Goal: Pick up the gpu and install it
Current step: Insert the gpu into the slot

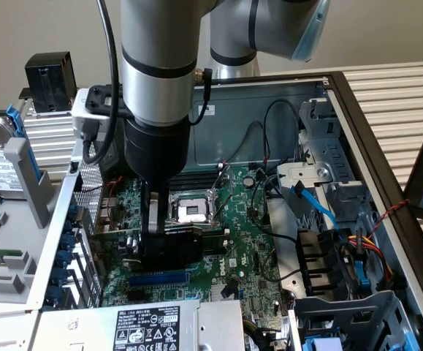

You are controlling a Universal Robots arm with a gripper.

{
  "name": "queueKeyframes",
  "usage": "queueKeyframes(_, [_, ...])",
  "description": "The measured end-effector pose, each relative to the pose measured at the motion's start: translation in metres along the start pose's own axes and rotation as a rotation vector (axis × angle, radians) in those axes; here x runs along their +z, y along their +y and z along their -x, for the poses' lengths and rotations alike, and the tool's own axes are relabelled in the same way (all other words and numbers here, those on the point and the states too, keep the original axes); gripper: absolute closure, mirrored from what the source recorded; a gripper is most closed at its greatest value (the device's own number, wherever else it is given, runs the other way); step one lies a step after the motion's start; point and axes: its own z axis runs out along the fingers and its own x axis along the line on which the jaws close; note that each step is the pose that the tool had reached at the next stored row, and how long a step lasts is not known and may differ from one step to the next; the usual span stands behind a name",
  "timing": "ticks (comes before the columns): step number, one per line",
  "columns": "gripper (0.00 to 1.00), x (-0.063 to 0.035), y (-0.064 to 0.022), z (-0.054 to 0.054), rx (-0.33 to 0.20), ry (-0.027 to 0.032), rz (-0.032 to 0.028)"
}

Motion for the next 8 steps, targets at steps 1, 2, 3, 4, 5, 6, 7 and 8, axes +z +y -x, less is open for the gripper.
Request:
queueKeyframes(1, [0.73, 0.0000, 0.0000, 0.0000, 0.000, -0.0001, -0.0016])
queueKeyframes(2, [0.73, 0.0000, 0.0001, 0.0000, 0.001, -0.0003, -0.0028])
queueKeyframes(3, [0.73, 0.0001, 0.0003, 0.0000, 0.002, -0.0003, -0.0038])
queueKeyframes(4, [0.73, 0.0001, 0.0006, 0.0000, 0.002, -0.0004, -0.0054])
queueKeyframes(5, [0.73, 0.0002, 0.0010, -0.0001, 0.004, -0.0007, -0.0073])
queueKeyframes(6, [0.73, 0.0004, 0.0015, -0.0001, 0.005, -0.0010, -0.0085])
queueKeyframes(7, [0.73, 0.0005, 0.0020, -0.0001, 0.007, -0.0014, -0.0095])
queueKeyframes(8, [0.73, 0.0006, 0.0021, 0.0000, 0.008, -0.0016, -0.0109])
